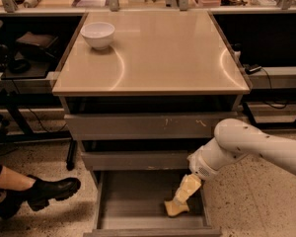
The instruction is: Pick sponge from bottom drawer and place on counter
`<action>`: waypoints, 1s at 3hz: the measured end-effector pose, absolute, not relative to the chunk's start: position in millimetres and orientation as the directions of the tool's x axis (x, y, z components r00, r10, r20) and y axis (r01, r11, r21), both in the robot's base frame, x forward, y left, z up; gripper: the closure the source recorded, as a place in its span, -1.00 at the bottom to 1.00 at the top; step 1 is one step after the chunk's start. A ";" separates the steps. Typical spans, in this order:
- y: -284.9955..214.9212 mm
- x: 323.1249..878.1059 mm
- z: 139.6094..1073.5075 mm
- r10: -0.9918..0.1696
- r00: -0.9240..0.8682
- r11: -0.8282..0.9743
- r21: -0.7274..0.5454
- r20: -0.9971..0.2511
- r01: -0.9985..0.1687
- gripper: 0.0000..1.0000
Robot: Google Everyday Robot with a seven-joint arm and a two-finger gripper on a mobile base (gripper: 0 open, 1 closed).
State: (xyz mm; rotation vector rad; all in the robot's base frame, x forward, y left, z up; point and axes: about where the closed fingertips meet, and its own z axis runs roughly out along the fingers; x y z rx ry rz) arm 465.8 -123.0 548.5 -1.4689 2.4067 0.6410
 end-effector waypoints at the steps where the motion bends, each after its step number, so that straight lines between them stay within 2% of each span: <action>1: -125.2 471.4 541.5 -0.770 -0.476 0.417 0.228 -0.425 -0.880 -1.00; 2: -158.5 486.1 515.3 -0.737 -0.556 0.539 0.164 -0.384 -0.826 -1.00; 3: -159.4 506.6 517.9 -0.694 -0.581 0.591 0.123 -0.425 -0.797 -1.00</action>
Offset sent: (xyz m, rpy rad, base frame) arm 0.0699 -0.0957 -0.0612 -0.1905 -0.1746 -0.4311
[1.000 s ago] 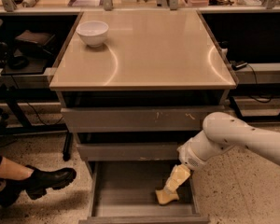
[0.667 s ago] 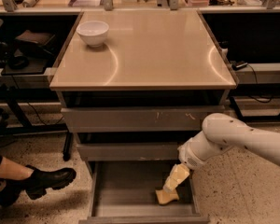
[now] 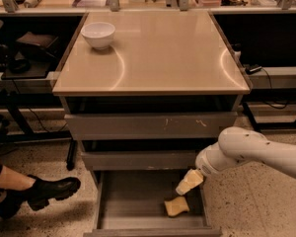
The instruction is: Pick sponge from bottom drawer and place on counter
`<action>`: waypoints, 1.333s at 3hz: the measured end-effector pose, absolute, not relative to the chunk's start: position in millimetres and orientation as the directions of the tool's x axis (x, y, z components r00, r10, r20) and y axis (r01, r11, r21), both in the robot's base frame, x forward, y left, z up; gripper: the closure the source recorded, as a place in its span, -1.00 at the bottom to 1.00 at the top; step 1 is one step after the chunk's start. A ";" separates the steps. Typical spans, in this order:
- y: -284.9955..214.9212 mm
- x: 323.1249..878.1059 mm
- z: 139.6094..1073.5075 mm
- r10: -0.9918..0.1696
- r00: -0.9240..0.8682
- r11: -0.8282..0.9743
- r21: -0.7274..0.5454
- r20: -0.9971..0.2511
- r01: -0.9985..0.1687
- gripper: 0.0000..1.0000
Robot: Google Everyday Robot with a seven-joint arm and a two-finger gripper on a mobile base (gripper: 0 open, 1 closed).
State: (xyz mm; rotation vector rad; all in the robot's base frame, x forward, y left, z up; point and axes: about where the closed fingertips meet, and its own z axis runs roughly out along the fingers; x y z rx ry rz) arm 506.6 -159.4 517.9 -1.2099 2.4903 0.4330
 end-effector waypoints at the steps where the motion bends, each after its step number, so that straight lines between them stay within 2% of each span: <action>1: -159.3 506.5 517.7 -0.696 -0.579 0.590 0.122 -0.425 -0.798 -1.00; 2: -150.6 509.6 493.5 -0.703 -0.574 0.597 0.090 -0.420 -0.797 -1.00; 4: -156.2 518.5 380.9 -0.713 -0.627 0.662 -0.007 -0.312 -0.749 -1.00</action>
Offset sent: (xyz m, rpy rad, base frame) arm 0.0122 0.0267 -0.0777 -0.0863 -0.0810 -0.0242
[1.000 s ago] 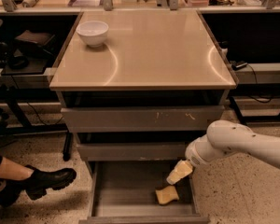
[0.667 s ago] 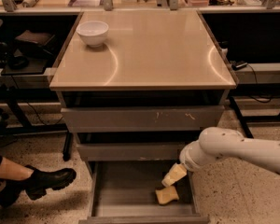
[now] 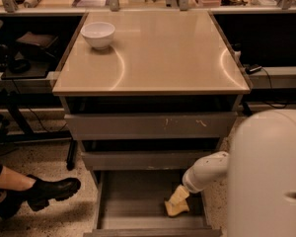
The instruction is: Pick sponge from bottom drawer and place on counter
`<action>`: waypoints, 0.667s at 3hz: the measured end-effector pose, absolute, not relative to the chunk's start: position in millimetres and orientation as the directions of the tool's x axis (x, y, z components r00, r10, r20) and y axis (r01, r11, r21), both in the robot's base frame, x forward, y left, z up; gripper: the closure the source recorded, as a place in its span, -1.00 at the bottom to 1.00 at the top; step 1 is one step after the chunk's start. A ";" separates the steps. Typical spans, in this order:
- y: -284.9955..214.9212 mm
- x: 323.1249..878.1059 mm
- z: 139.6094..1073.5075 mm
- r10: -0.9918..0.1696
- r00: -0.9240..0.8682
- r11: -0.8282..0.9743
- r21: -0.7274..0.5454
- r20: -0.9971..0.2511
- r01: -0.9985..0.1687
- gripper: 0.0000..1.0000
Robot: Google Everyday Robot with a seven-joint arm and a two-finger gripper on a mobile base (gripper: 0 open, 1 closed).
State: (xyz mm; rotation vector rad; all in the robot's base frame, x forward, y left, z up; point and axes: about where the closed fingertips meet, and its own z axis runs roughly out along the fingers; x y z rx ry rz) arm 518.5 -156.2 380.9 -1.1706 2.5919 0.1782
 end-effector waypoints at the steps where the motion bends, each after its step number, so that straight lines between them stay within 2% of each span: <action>1: -155.0 543.7 384.5 -0.688 -0.644 0.695 -0.049 -0.335 -0.717 -1.00; 2: -154.9 543.5 384.2 -0.688 -0.644 0.695 -0.049 -0.334 -0.717 -1.00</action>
Offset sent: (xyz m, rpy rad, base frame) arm 0.0225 0.0010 0.0018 -0.0113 -0.0418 -0.0427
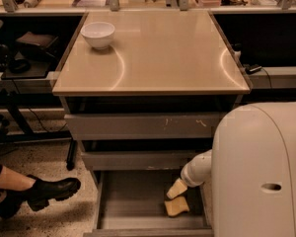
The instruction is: Pick sponge from bottom drawer and place on counter
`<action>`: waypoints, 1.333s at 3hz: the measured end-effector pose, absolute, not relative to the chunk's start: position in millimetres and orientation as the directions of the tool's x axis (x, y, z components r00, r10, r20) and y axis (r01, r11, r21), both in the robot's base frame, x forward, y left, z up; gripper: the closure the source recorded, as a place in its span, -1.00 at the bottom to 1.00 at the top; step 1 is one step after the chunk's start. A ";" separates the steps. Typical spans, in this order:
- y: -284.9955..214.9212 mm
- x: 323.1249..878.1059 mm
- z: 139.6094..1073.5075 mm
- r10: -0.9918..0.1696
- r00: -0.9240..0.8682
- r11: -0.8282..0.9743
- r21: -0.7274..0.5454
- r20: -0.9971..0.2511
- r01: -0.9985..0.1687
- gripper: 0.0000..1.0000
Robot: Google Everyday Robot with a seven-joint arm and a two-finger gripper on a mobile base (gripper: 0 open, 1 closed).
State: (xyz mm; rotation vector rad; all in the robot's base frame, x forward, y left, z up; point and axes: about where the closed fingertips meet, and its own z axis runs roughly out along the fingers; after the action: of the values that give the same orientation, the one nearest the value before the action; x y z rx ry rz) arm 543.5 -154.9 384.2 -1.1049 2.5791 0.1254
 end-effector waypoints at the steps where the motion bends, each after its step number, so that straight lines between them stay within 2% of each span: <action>1: -170.0 549.0 362.0 -0.655 -0.678 0.729 -0.046 -0.334 -0.683 -1.00; 3: -237.1 555.7 305.4 -0.507 -0.800 0.852 -0.047 -0.322 -0.521 -1.00; 4: -235.5 553.9 300.6 -0.506 -0.801 0.851 -0.037 -0.320 -0.523 -1.00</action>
Offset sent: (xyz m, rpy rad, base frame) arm 0.0200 -0.1002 -0.0957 -0.0234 0.0136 -0.2939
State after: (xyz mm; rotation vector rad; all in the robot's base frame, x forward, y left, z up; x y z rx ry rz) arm 553.9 -235.5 300.6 -0.7749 2.7081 0.0759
